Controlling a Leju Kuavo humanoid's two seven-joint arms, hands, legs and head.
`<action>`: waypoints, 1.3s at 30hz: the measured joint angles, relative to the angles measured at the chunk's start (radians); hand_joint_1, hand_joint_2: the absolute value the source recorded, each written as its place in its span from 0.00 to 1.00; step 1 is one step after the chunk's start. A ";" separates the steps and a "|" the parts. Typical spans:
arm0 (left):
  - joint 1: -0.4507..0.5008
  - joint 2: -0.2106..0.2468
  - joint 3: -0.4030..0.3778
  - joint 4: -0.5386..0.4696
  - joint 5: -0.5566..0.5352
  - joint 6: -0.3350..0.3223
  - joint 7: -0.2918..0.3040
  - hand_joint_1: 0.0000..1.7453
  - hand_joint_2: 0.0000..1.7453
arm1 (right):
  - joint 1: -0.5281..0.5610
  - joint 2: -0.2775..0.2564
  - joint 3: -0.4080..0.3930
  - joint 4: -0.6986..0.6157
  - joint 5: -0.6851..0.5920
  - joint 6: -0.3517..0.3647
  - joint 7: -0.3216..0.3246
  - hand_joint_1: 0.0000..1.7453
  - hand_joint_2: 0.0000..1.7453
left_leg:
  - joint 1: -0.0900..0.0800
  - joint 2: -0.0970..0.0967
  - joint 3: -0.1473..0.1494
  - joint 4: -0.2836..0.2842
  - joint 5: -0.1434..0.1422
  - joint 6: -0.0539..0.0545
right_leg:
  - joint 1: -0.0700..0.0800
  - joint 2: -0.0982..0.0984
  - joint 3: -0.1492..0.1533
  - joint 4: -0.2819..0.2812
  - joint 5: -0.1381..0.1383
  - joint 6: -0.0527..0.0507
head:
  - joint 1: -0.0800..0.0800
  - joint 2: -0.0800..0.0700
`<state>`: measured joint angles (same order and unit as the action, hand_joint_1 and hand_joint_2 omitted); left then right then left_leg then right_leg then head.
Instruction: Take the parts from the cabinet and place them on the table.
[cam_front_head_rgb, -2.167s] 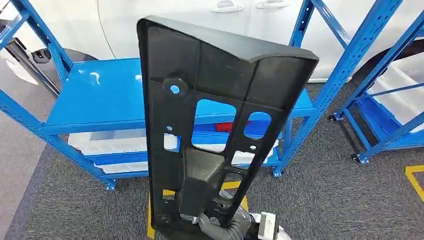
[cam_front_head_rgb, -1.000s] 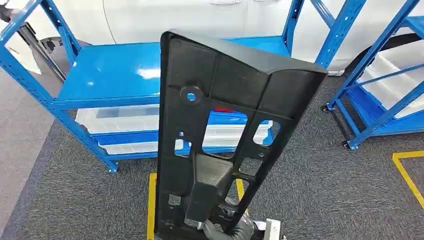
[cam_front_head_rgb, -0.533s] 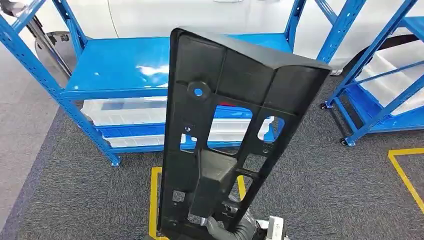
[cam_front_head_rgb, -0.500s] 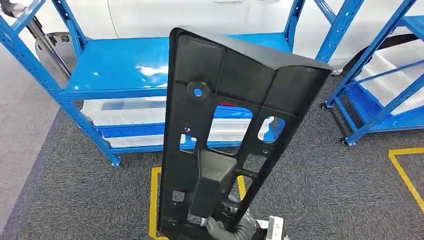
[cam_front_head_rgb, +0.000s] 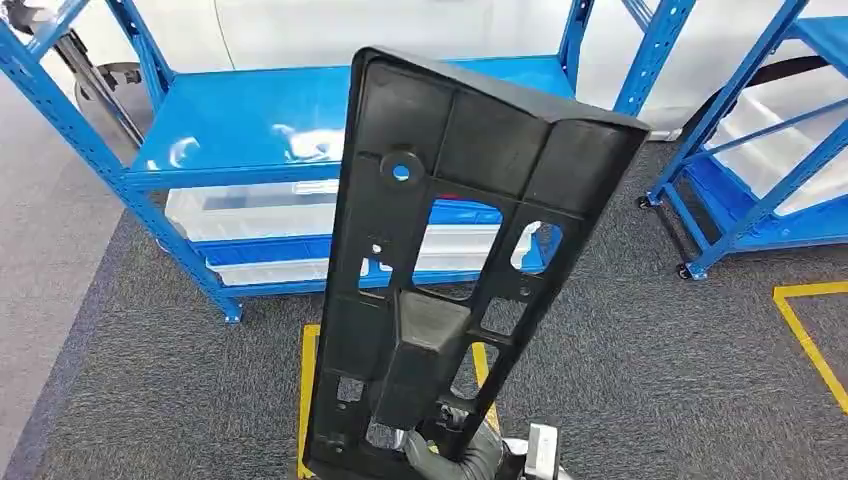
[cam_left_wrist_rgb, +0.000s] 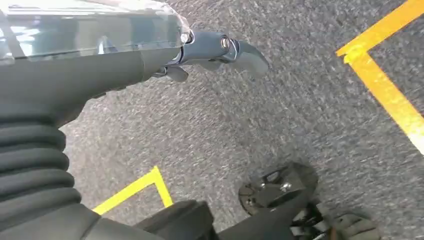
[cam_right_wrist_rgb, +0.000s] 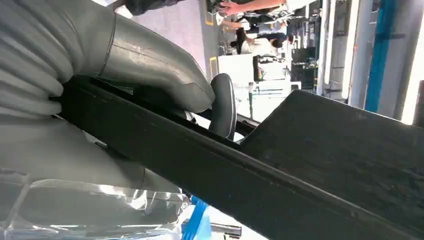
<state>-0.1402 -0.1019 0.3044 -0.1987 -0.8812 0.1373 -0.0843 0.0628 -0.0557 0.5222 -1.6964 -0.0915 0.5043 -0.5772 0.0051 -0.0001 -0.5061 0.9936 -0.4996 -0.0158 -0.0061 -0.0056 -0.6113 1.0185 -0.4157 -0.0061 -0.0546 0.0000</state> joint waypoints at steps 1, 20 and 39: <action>0.002 0.000 0.001 0.000 0.002 0.002 0.000 0.00 1.00 | 0.000 0.002 0.000 0.000 0.001 0.000 0.004 0.97 1.00 | 0.001 -0.001 -0.004 0.004 0.002 0.004 | 0.000 0.000 -0.002 -0.001 0.004 0.006 | 0.000 0.000; 0.049 -0.001 0.043 0.000 0.035 0.063 -0.073 0.00 1.00 | -0.002 -0.003 0.030 0.023 -0.008 0.028 -0.017 0.97 1.00 | -0.006 0.005 -0.086 0.017 0.065 0.004 | 0.002 -0.002 0.082 -0.037 -0.049 -0.020 | 0.000 0.000; 0.094 -0.005 0.069 0.003 0.040 0.055 0.041 0.00 1.00 | -0.062 -0.013 0.085 0.096 -0.089 0.010 0.052 0.97 1.00 | 0.011 0.014 -0.037 0.000 0.038 0.034 | -0.001 0.017 -0.072 0.198 -0.144 0.030 | 0.000 0.000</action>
<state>-0.0458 -0.1072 0.3731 -0.1961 -0.8408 0.1919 -0.0431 0.0004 -0.0687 0.6069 -1.6007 -0.1808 0.5142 -0.5249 0.0160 0.0143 -0.5431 0.9936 -0.4617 0.0181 -0.0076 0.0115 -0.6835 1.2168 -0.5595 0.0238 -0.0549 0.0000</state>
